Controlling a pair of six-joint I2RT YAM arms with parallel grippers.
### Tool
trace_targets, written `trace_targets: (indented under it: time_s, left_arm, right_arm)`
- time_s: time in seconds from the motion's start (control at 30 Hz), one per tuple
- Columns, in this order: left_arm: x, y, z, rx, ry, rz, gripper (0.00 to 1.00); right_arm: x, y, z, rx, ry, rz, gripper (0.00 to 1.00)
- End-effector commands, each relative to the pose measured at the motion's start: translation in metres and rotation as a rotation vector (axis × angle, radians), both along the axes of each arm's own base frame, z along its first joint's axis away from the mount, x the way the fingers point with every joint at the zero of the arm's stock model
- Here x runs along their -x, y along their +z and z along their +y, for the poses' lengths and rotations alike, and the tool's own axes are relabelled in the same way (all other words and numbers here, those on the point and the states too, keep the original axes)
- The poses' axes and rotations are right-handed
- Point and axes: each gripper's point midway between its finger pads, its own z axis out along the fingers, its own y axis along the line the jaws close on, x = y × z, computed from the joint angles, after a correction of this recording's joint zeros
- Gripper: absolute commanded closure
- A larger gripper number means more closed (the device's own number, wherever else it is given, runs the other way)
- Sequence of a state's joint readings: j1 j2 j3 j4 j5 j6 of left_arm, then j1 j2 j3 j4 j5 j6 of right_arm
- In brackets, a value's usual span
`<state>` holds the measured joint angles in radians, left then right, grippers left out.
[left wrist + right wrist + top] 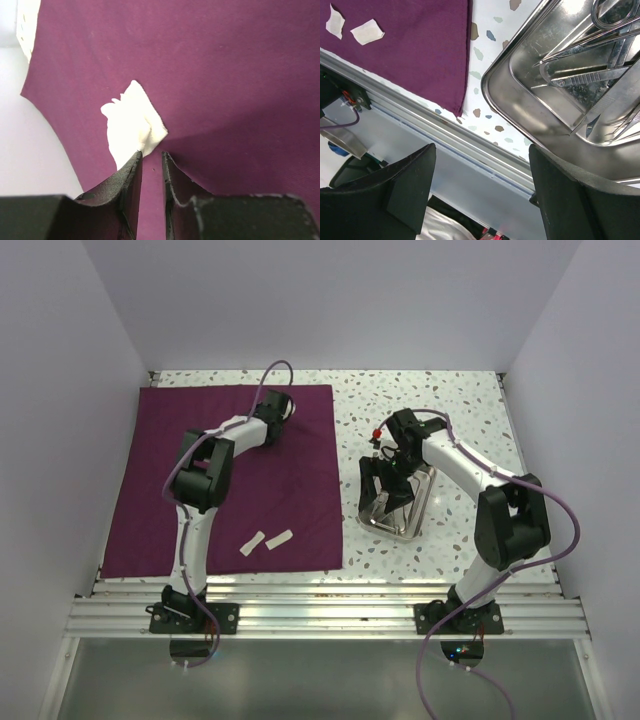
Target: Prepare the surgical pack
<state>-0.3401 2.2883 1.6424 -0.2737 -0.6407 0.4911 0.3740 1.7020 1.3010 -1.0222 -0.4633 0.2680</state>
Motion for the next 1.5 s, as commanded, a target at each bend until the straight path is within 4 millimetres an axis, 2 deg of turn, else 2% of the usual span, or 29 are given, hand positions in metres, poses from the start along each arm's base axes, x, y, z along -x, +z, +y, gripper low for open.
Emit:
trace_targets:
  time_s: [0.0,0.23,0.43,0.57,0.7,1.0,1.23,1.47]
  left_arm:
    - [-0.006,0.022,-0.006,0.054,0.004,-0.047,0.74]
    - [-0.011,0.009,-0.001,0.017,0.014,-0.043,0.72]
    - [-0.012,0.017,0.001,-0.004,0.032,-0.073,0.71]
    - [-0.005,0.02,-0.002,-0.006,0.04,-0.087,0.71]
    - [-0.005,0.02,0.0,-0.018,0.048,-0.09,0.63]
    - [-0.008,0.02,-0.001,-0.012,0.049,-0.1,0.6]
    - [-0.015,0.009,0.01,-0.007,0.061,-0.08,0.59]
    - [-0.019,-0.003,0.01,0.03,0.057,-0.058,0.6]
  right_arm:
    - [-0.004,0.007,0.006,-0.03,0.004,-0.023,0.21]
    - [-0.003,0.006,0.006,-0.028,0.007,-0.016,0.21]
    - [-0.006,0.004,0.007,-0.028,0.006,-0.013,0.21]
    - [-0.007,0.003,0.009,-0.033,0.004,-0.008,0.21]
    - [-0.008,0.003,0.01,-0.036,0.004,-0.007,0.21]
    - [-0.008,0.002,0.009,-0.028,0.009,-0.004,0.2]
    - [-0.01,0.002,0.009,-0.026,0.012,-0.005,0.2]
    - [-0.01,0.0,0.008,-0.02,0.011,0.002,0.2]
